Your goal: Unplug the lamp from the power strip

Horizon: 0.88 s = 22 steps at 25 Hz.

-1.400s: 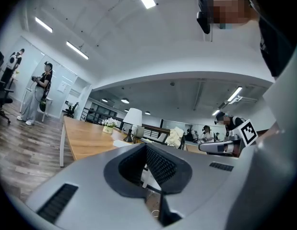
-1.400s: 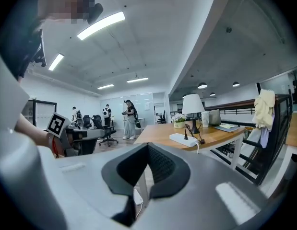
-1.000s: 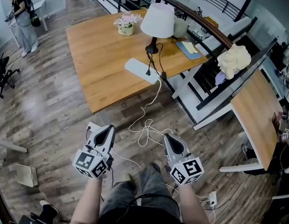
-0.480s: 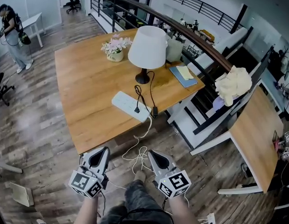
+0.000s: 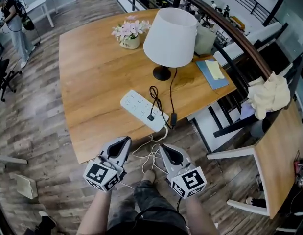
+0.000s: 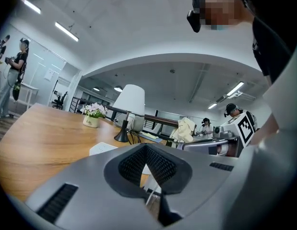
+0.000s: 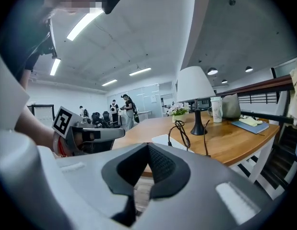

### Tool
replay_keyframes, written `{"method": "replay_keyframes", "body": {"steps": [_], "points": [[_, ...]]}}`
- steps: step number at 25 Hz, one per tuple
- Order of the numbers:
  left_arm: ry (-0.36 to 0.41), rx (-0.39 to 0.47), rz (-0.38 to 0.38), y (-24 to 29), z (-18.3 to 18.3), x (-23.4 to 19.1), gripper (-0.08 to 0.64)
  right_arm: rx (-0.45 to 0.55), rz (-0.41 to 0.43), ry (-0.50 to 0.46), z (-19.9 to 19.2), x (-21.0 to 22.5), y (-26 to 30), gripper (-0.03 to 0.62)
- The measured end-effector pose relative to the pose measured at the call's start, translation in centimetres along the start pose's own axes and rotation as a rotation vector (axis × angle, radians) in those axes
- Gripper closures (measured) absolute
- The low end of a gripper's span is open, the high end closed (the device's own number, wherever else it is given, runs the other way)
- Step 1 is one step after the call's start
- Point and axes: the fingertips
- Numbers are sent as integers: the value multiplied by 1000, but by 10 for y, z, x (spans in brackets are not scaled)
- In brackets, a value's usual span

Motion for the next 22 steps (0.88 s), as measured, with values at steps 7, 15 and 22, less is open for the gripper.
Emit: {"method": "replay_keyframes", "body": {"steps": [7,15,22], "points": [[60,-56,25,33,-3,-13,563,-33,33,29,-8,31,31,584],[64,-181,12,65,-15,-24,562,-94,31,-14,-10,41,71,584],[212,-308,-20,92,-31,-41,533,-178,-4,-46,-11,50,99,584]]}}
Point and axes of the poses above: the fingertips, and each gripper's own axes: y forward along the fingers, x to its right, z out of its top, and after that the axes turned 7 degrees about -z, right-handed
